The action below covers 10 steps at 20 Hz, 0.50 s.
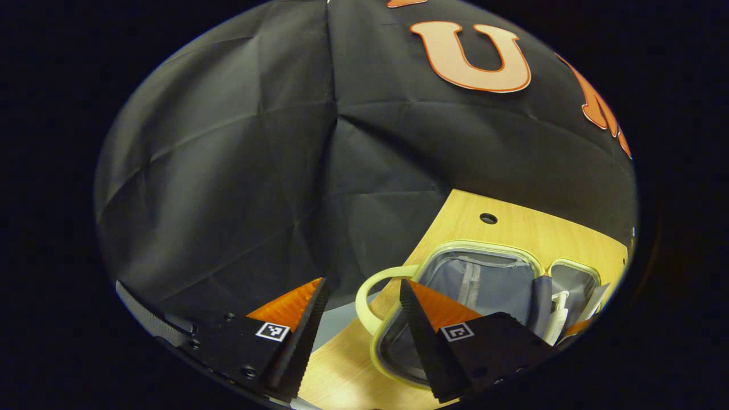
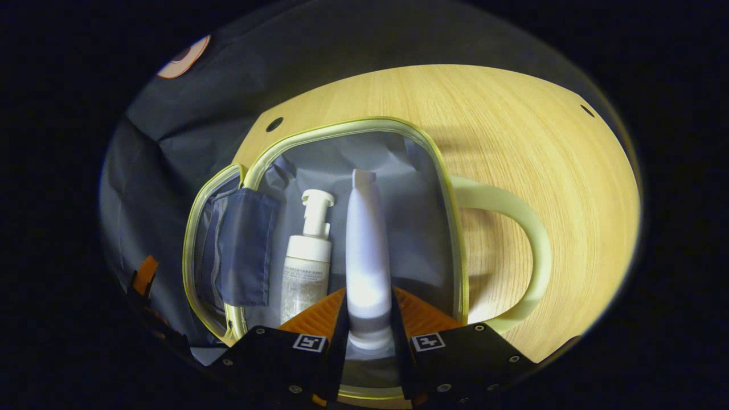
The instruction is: First open the suitcase, pack the skin care products into it, and then close the suitcase.
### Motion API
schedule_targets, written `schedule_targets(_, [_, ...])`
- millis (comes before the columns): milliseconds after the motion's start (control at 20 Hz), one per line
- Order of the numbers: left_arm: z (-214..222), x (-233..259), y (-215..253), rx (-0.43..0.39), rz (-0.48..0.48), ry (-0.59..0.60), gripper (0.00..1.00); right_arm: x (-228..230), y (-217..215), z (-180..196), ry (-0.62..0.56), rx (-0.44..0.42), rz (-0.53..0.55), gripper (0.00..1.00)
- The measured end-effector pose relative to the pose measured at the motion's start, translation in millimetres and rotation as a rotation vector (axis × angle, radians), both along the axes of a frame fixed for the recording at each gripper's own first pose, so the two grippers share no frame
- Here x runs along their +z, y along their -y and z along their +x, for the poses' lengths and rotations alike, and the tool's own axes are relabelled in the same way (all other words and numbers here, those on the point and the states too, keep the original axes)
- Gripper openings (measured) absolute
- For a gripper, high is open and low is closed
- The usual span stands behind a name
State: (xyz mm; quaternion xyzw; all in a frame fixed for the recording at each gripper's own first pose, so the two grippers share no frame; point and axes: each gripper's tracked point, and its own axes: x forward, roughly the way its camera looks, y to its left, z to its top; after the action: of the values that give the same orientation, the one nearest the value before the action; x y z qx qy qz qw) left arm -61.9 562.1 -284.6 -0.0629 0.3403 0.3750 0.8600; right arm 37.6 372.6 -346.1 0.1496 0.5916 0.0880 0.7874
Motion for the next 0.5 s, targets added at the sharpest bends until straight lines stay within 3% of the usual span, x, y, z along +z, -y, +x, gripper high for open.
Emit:
schedule_targets(50, [1.1, -6.9, 0.2, -0.003, -0.008, -0.010, 0.81, 0.4, -0.4, 2.0, -0.007, -0.024, 0.002, 0.38])
schedule_targets(100, [1.8, -13.0, -2.3, -0.003, -0.011, -0.023, 0.81, 2.4, 0.7, 2.4, -0.013, -0.042, 0.008, 0.43])
schedule_targets(300, [-1.2, -17.7, -24.9, 0.012, -0.028, -0.017, 0.81, 11.4, 0.4, 1.8, -0.020, -0.067, 0.042, 0.51])
schedule_targets(400, [1.9, -27.0, -32.5, 0.008, -0.076, -0.002, 0.81, 20.3, 4.6, 0.1, 0.002, -0.069, 0.046, 0.48])
schedule_targets(450, [4.4, -32.6, -34.7, 0.006, -0.106, 0.004, 0.81, 25.5, 6.4, -0.5, 0.017, -0.068, 0.048, 0.55])
schedule_targets(500, [6.9, -40.9, -34.9, 0.002, -0.144, 0.013, 0.81, 30.6, 10.0, -2.3, 0.029, -0.065, 0.049, 0.57])
